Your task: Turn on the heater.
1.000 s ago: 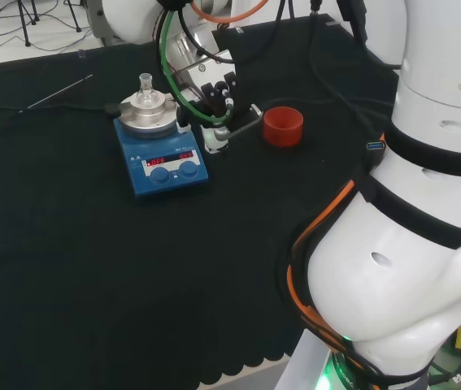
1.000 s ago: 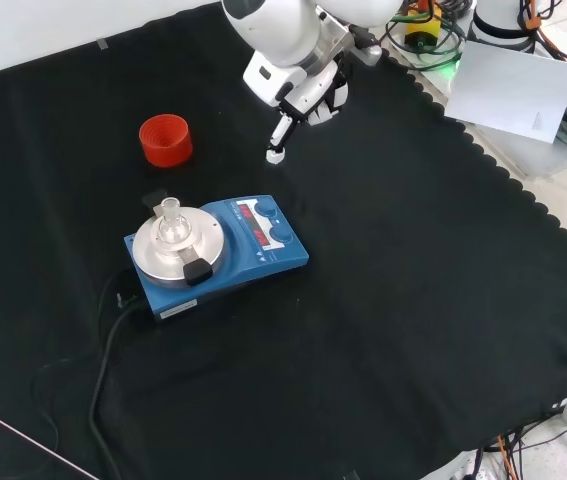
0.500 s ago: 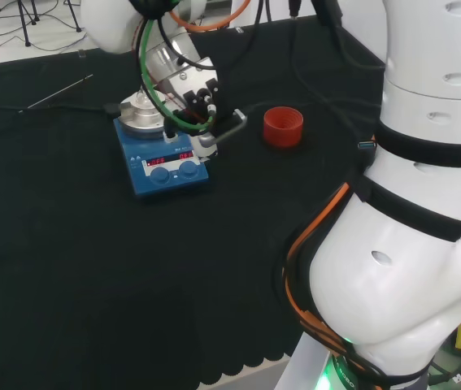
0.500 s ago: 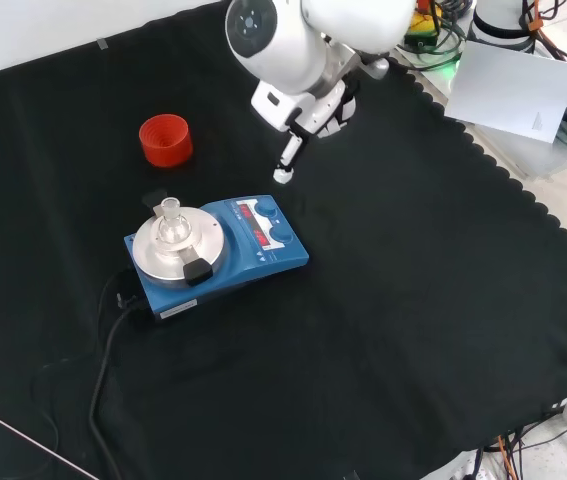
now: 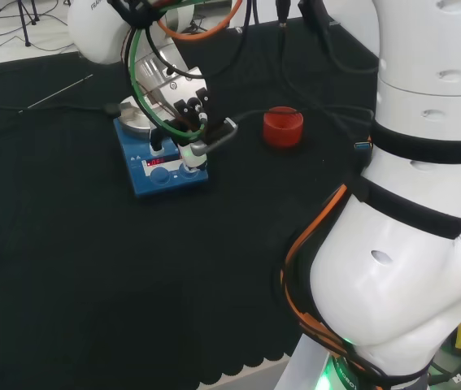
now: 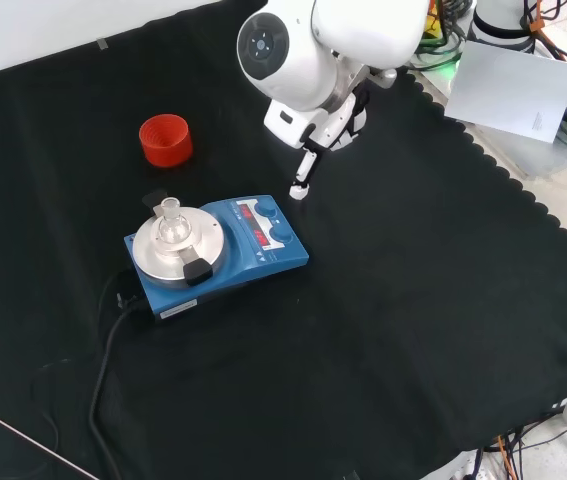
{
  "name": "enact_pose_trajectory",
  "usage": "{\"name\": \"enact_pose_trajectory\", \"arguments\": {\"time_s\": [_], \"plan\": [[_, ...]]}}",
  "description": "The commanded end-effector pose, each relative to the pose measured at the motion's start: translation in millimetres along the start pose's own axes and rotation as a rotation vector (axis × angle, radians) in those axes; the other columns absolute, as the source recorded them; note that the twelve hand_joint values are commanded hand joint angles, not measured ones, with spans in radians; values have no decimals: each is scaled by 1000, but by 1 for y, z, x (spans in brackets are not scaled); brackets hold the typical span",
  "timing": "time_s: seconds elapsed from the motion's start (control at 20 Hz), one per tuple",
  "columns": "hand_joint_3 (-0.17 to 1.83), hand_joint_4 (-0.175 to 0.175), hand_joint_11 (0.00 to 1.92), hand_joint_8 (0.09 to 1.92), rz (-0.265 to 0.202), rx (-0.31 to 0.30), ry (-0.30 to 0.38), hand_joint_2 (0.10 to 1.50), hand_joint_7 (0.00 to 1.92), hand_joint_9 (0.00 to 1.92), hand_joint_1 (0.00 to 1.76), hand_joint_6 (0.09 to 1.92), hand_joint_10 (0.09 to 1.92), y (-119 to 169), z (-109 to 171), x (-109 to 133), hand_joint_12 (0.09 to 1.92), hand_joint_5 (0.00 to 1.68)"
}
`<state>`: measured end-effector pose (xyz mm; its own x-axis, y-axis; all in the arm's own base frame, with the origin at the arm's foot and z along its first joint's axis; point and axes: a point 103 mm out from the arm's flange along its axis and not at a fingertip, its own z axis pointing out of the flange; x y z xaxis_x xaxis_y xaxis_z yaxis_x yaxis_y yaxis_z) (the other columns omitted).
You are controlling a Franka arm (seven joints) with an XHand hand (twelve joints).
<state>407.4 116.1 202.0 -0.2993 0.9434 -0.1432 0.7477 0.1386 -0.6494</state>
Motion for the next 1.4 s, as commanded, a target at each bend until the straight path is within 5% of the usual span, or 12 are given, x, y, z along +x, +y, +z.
{"name": "enact_pose_trajectory", "arguments": {"time_s": [0.05,1.4], "plan": [[1396,1,1769,1918,-16,21,-1,472,1684,1810,1536,147,1831,6,3,5,1904,339],[1426,3,1772,1920,-27,69,49,462,1690,1816,1542,100,1837,48,16,-19,1908,351]]}}
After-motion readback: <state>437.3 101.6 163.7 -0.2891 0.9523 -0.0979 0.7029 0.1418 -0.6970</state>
